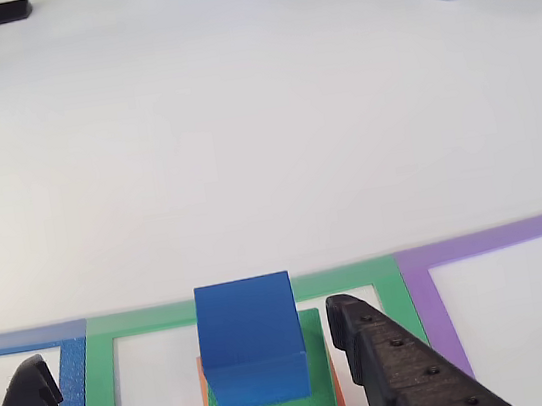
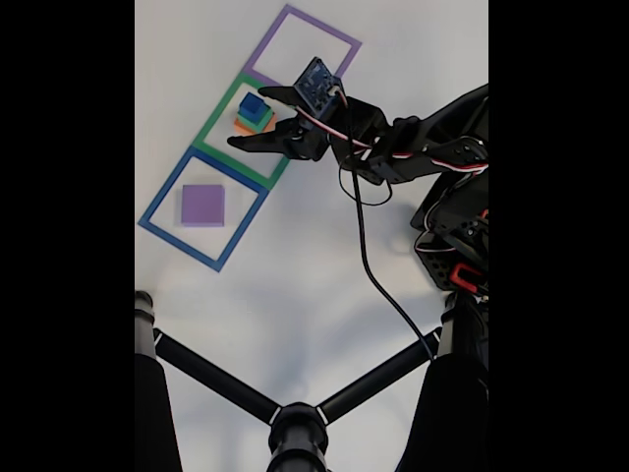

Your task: Tower of hanoi

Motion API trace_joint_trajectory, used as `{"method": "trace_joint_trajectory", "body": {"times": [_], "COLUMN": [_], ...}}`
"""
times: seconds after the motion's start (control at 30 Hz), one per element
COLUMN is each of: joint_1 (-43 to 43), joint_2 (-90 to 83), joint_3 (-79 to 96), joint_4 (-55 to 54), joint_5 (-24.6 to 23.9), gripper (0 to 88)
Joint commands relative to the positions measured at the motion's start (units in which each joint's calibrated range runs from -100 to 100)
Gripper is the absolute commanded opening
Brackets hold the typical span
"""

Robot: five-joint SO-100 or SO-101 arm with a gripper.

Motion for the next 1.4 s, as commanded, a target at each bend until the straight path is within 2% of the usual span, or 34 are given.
{"method": "trace_joint_trajectory", "body": {"times": [0.0,0.5,0.97,1.37], "joint_1": [-0.11,-0.79,-1.1,-1.25], "joint_2": [0.48,1.28,2.08,2.24], "joint_3": [-2.79,-2.79,-2.79,-2.88], "joint_4": [-1.75,-1.83,-1.91,-1.67], "joint_5": [0.2,0.2,0.2,0.2], "gripper": [32.5,28.9,21.3,11.3]}}
